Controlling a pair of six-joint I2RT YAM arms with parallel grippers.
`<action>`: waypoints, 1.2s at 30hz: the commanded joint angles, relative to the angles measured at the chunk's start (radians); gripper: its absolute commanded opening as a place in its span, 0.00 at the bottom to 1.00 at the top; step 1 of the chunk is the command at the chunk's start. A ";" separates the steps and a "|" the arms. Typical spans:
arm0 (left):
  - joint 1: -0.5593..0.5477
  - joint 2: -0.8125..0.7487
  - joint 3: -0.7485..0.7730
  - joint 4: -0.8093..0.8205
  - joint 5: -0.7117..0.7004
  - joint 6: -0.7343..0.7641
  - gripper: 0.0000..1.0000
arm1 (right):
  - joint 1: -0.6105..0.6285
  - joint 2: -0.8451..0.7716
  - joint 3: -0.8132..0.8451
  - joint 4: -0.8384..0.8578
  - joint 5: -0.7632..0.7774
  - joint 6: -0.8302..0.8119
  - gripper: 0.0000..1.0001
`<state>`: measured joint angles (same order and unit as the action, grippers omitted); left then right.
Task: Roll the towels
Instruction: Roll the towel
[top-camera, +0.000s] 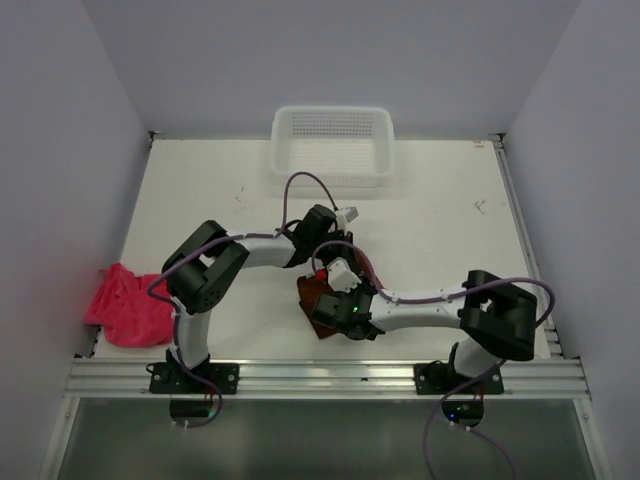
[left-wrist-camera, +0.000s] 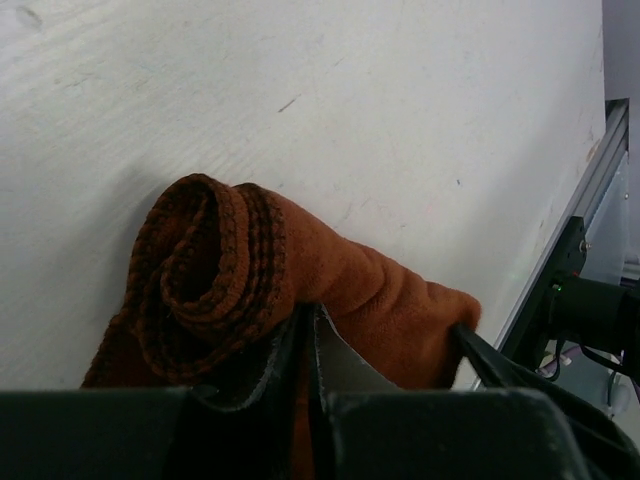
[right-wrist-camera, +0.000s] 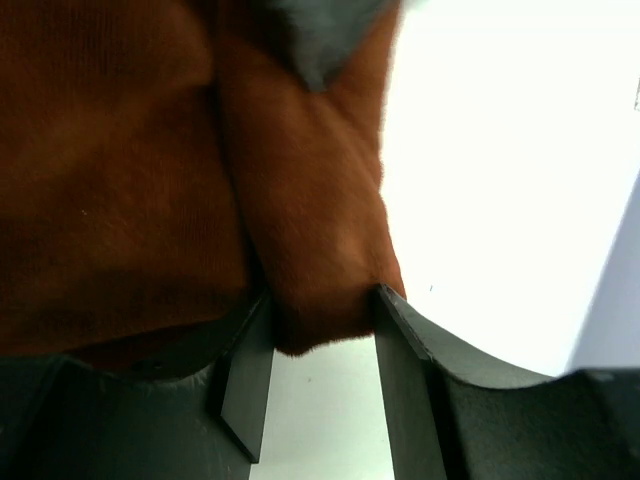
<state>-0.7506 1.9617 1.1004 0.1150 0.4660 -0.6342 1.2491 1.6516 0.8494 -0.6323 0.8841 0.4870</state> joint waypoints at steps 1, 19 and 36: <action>0.053 0.059 -0.056 -0.035 -0.058 0.025 0.11 | 0.007 -0.196 0.034 0.112 0.056 0.183 0.48; 0.053 0.037 -0.063 -0.021 -0.070 0.027 0.10 | -0.154 -0.478 -0.042 0.157 -0.158 0.257 0.56; 0.051 0.008 -0.065 -0.018 -0.073 0.047 0.10 | -0.450 -0.406 -0.274 0.376 -0.634 0.321 0.61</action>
<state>-0.7139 1.9762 1.0676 0.1600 0.4904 -0.6426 0.8059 1.2251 0.6102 -0.3126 0.2932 0.7834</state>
